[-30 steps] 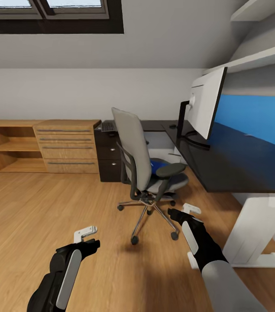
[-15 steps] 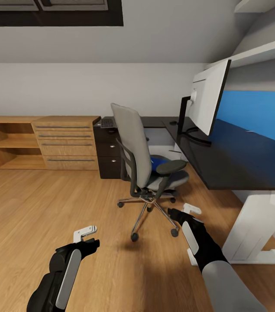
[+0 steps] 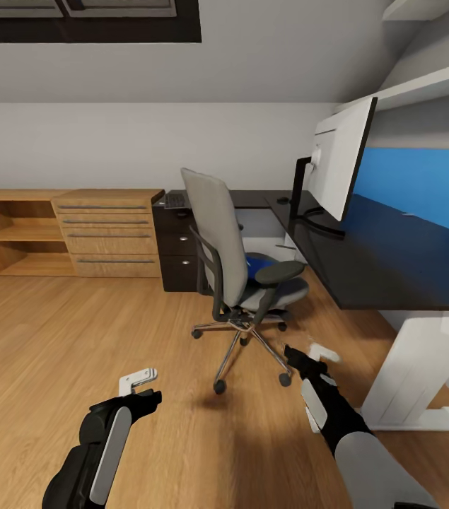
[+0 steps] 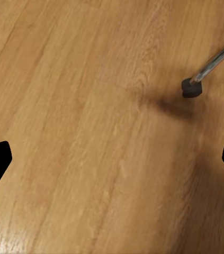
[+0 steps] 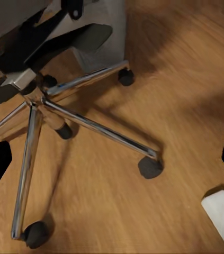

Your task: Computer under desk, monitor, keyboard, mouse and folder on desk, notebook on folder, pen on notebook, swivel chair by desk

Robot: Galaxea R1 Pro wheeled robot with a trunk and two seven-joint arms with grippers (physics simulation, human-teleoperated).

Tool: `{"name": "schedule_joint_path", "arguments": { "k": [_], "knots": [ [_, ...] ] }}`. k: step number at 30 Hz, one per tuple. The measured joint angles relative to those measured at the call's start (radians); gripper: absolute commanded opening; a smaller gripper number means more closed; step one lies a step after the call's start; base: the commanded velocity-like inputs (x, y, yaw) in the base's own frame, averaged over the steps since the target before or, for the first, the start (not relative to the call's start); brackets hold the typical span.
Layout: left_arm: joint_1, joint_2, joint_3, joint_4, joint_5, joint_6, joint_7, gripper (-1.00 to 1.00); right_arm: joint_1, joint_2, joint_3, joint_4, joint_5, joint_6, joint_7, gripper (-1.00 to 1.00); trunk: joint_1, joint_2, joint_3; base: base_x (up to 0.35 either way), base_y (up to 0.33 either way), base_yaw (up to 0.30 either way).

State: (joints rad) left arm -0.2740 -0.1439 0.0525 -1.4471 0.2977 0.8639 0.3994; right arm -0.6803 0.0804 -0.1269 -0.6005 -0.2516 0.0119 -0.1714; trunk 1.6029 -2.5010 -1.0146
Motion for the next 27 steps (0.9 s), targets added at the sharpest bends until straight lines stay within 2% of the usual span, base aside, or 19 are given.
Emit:
{"name": "schedule_joint_path", "arguments": {
  "k": [1, 2, 3, 9, 10, 16, 19, 21, 22, 23, 24, 27],
  "knots": [
    [0.000, 0.000, 0.000, 0.000, 0.000, 0.000, 0.000, 1.00, -0.001, -0.004, -0.006, 0.028, -0.001, -0.040, -0.001, 1.00, 0.000, 0.000, 0.000, 0.000, 0.000, 0.000],
    [0.000, 0.000, 0.000, 0.000, 0.000, 0.000, 0.001, 1.00, -0.003, -0.012, -0.019, 0.088, -0.007, -0.115, -0.004, 1.00, 0.000, 0.000, 0.000, 0.000, 0.000, 0.000],
    [0.000, 0.000, 0.000, 0.000, 0.000, 0.000, 0.001, 1.00, -0.007, -0.016, -0.027, 0.120, -0.012, -0.148, -0.004, 1.00, 0.000, 0.000, 0.000, 0.000, 0.000, 0.000],
    [0.000, 0.000, 0.005, 0.000, 0.000, 0.000, 0.003, 1.00, -0.062, -0.038, -0.063, 0.246, -0.075, -0.238, -0.003, 1.00, 0.000, 0.000, 0.000, 0.000, 0.000, 0.000],
    [0.000, 0.000, 0.014, 0.000, 0.000, 0.001, 0.003, 1.00, -0.092, -0.044, -0.070, 0.270, -0.118, -0.252, -0.003, 1.00, 0.000, 0.000, 0.000, 0.000, 0.000, 0.000],
    [0.000, 0.000, 0.023, -0.004, 0.001, 0.001, 0.002, 1.00, -0.151, -0.061, -0.076, 0.289, -0.217, -0.226, -0.004, 1.00, 0.000, 0.000, 0.000, 0.000, 0.000, 0.000],
    [0.000, 0.000, 0.026, -0.006, 0.000, 0.001, 0.003, 1.00, -0.199, -0.098, -0.079, 0.291, -0.354, -0.137, -0.004, 1.00, 0.000, 0.000, 0.000, 0.000, 0.000, 0.000],
    [0.000, -0.001, 0.027, -0.005, -0.001, 0.002, 0.003, 1.00, -0.206, -0.109, -0.079, 0.292, -0.407, -0.120, -0.003, 1.00, 0.000, 0.000, 0.000, 0.000, 0.000, 0.000],
    [0.000, -0.001, 0.027, -0.005, 0.000, 0.002, 0.003, 1.00, -0.210, -0.117, -0.079, 0.293, -0.456, -0.109, -0.001, 1.00, 0.000, 0.000, 0.000, 0.007, 0.000, 0.000],
    [0.000, -0.001, 0.027, -0.005, 0.000, 0.002, 0.004, 1.00, -0.212, -0.121, -0.079, 0.293, -0.478, -0.106, -0.001, 1.00, 0.000, 0.000, 0.000, 0.146, 0.000, 0.000],
    [0.000, -0.002, 0.027, -0.005, 0.000, 0.002, 0.003, 1.00, -0.216, -0.132, -0.076, 0.291, -0.535, -0.099, 0.001, 1.00, 0.000, 0.000, 0.000, 0.181, 0.000, 0.000],
    [0.000, -0.002, 0.028, -0.005, 0.001, 0.002, 0.003, 1.00, -0.217, -0.135, -0.074, 0.289, -0.556, -0.097, 0.003, 1.00, 0.000, 0.000, 0.000, 0.230, 0.000, 0.000]
  ]
}}
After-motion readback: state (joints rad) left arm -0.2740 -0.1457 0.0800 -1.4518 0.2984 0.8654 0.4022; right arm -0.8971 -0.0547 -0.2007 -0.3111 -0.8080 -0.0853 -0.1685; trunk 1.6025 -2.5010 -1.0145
